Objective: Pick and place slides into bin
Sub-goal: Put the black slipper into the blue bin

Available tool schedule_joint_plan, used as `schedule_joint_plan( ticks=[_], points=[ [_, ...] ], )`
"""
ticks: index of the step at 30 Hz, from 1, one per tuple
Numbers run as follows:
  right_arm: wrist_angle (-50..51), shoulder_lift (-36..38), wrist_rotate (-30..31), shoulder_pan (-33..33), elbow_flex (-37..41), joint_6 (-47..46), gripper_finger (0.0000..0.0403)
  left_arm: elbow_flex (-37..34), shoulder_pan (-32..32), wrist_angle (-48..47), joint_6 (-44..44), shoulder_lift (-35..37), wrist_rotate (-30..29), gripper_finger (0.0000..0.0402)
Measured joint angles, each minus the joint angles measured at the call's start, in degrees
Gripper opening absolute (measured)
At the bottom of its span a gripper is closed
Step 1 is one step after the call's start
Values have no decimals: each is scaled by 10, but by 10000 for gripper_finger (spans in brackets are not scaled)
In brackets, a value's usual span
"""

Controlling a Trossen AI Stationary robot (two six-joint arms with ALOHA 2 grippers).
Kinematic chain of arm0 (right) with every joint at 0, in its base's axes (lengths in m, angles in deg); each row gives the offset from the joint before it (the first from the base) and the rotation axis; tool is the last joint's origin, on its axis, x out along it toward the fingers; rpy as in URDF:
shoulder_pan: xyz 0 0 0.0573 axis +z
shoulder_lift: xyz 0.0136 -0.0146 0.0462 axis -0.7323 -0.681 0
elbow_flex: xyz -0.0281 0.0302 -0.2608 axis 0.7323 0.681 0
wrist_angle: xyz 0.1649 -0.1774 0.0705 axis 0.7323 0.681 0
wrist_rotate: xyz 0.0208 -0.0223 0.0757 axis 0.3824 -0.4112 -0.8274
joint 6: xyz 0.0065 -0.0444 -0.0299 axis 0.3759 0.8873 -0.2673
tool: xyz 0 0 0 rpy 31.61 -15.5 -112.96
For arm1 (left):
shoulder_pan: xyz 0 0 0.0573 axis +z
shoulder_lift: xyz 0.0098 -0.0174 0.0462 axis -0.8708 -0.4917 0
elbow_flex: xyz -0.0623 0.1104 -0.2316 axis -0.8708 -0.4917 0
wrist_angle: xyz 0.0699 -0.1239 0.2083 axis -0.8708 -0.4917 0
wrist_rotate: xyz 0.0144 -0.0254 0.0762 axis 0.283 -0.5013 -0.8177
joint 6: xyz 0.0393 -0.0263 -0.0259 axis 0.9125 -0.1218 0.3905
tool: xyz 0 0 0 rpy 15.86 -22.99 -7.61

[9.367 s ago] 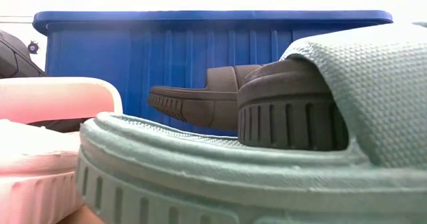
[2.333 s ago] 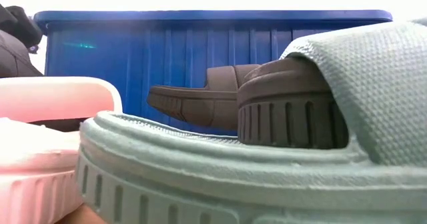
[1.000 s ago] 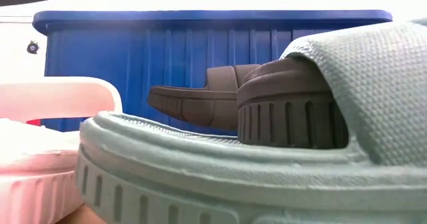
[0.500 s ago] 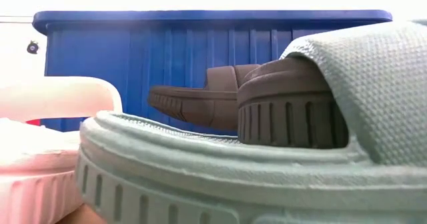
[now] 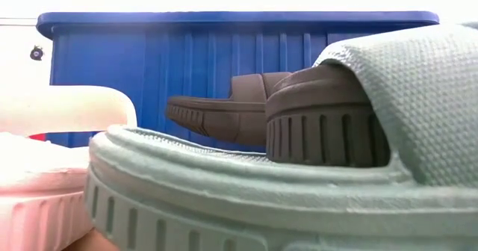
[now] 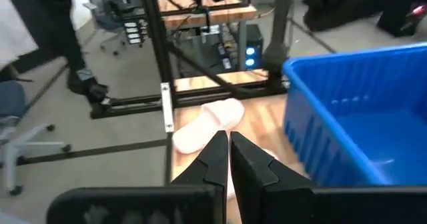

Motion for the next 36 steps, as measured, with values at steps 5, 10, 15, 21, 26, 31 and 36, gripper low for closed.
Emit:
schedule_joint_plan(
  ticks=[5,10,15,21,26,31,36],
  points=[
    [3,0,24,0,-2,57,9,4,67,128,-8,-59,-3,0],
    [8,0,98,0,-2,146,9,7,116,189,-38,-99,2,0],
    [12,9,230,-1,-2,244,9,7,163,197,-98,-113,9,0],
    [23,38,243,-20,-2,252,9,8,231,184,-130,-118,82,0],
    [29,90,239,-39,-2,263,9,8,269,116,-206,-117,121,0],
    [33,130,244,-63,-2,338,9,8,299,69,-272,-117,156,0],
    [76,159,260,-88,-2,353,9,7,323,15,-333,-117,179,0]
  ],
)
